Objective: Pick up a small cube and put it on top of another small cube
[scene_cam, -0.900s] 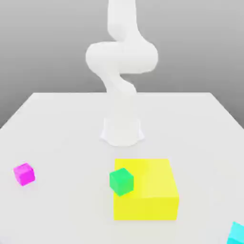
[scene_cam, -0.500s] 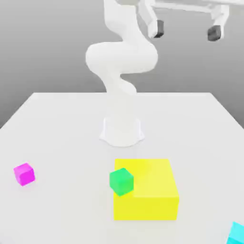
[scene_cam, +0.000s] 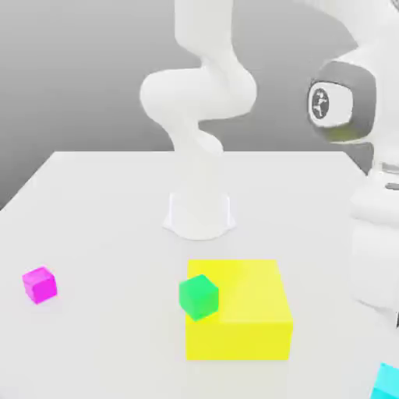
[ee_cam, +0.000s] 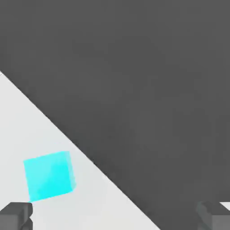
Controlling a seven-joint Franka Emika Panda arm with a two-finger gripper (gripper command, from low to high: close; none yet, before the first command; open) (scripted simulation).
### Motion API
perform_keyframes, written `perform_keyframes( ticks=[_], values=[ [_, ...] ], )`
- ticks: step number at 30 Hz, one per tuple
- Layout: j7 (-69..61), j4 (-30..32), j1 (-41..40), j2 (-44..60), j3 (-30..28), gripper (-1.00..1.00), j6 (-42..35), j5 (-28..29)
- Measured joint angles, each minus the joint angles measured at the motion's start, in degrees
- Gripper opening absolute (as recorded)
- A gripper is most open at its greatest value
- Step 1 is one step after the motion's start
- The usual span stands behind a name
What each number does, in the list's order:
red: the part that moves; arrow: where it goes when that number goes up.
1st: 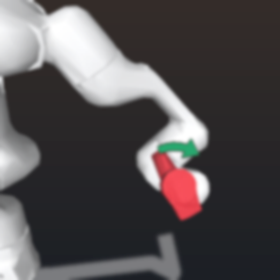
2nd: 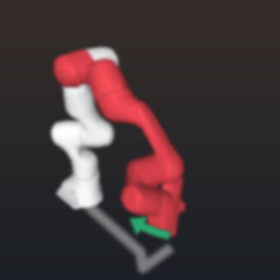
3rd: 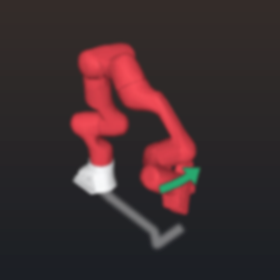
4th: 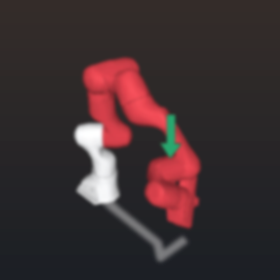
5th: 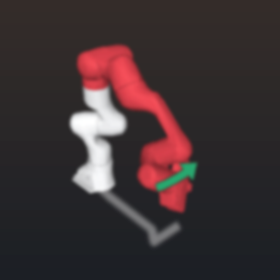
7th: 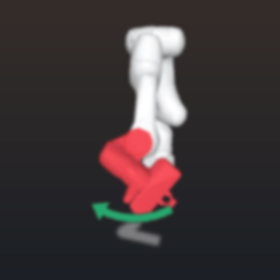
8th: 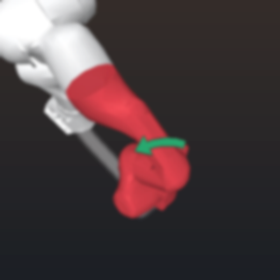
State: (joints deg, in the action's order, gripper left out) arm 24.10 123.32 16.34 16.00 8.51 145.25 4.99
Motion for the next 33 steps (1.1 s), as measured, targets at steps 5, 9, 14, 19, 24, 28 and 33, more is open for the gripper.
perform_keyframes(
  ticks=[5, 9, 14, 19, 24, 28, 33],
  values=[
    [-1.6, -1.6, 2.6, 10.5, 0.7, 0.0, 3.0, 2.9],
    [-0.7, -3.2, 4.1, 17.9, -0.9, -1.0, 8.3, 4.6],
    [-0.8, -3.2, 4.1, 17.9, -0.8, -1.0, 8.2, 4.5],
    [-1.8, -2.0, 3.4, 12.7, 0.2, -1.0, 4.2, 3.1],
    [-4.1, 4.0, 0.1, 2.3, -1.4, -1.0, 0.1, 2.3],
    [-6.3, 10.1, -3.0, -6.1, -3.7, -1.0, -2.0, 1.7],
    [-9.8, 17.7, -8.1, -16.5, -6.5, -1.0, -4.5, 0.2]
  ],
)
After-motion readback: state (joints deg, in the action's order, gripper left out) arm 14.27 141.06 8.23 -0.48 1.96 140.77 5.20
